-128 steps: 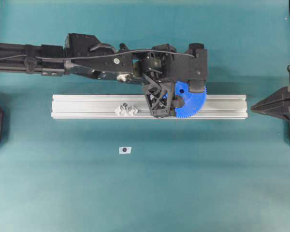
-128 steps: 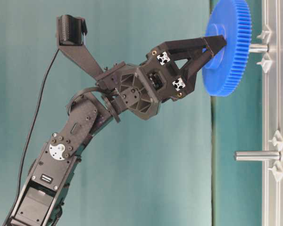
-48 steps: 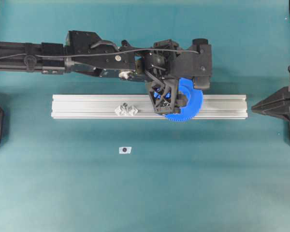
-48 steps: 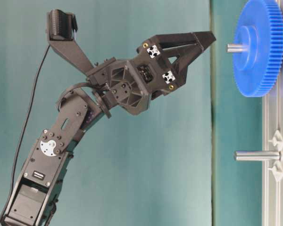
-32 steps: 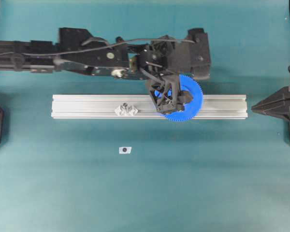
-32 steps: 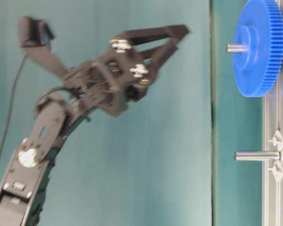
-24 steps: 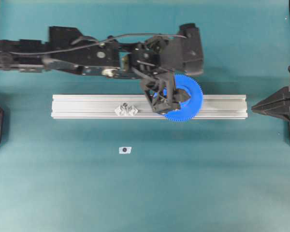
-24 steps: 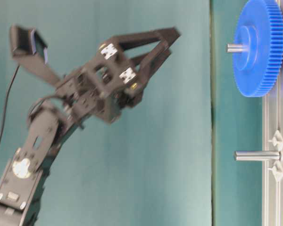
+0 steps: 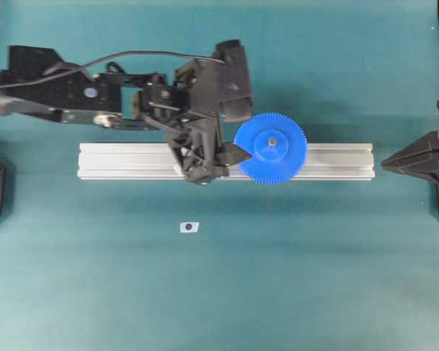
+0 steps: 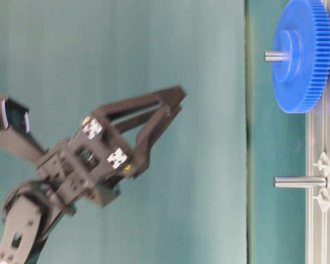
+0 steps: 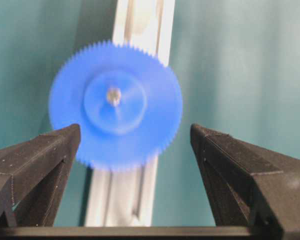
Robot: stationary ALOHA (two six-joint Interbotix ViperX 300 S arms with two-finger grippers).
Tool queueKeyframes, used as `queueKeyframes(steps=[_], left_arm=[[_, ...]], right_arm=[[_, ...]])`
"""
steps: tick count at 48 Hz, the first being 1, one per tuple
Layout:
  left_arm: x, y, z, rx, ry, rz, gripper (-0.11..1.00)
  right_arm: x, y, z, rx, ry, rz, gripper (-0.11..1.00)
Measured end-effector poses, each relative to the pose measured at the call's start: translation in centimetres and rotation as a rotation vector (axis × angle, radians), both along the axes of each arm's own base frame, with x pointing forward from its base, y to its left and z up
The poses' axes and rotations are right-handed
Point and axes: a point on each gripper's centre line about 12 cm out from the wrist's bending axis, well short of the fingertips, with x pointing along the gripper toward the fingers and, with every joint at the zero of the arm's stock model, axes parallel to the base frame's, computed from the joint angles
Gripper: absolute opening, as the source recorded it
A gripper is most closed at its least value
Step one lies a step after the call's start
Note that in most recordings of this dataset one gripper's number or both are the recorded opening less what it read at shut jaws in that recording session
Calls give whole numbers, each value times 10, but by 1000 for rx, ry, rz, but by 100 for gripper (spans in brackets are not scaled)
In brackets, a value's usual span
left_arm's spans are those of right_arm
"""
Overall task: Find the location of the shaft and insert the large gear.
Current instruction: 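Withdraw the left gripper away from the mounted gear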
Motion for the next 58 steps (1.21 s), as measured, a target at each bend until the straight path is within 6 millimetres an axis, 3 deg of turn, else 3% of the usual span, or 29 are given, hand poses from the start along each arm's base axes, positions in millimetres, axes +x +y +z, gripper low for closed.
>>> queueKeyframes(steps=[13, 34, 58], left_arm=[[-22, -5, 14, -2, -57, -5, 91], [-62, -21, 11, -5, -80, -34, 91], [-84, -26, 4, -80, -147, -7, 91]], right_arm=[[0, 0, 0, 0, -2, -2, 2], [0, 0, 0, 3, 0, -3, 2], [-1, 0, -3, 4, 8, -4, 2]])
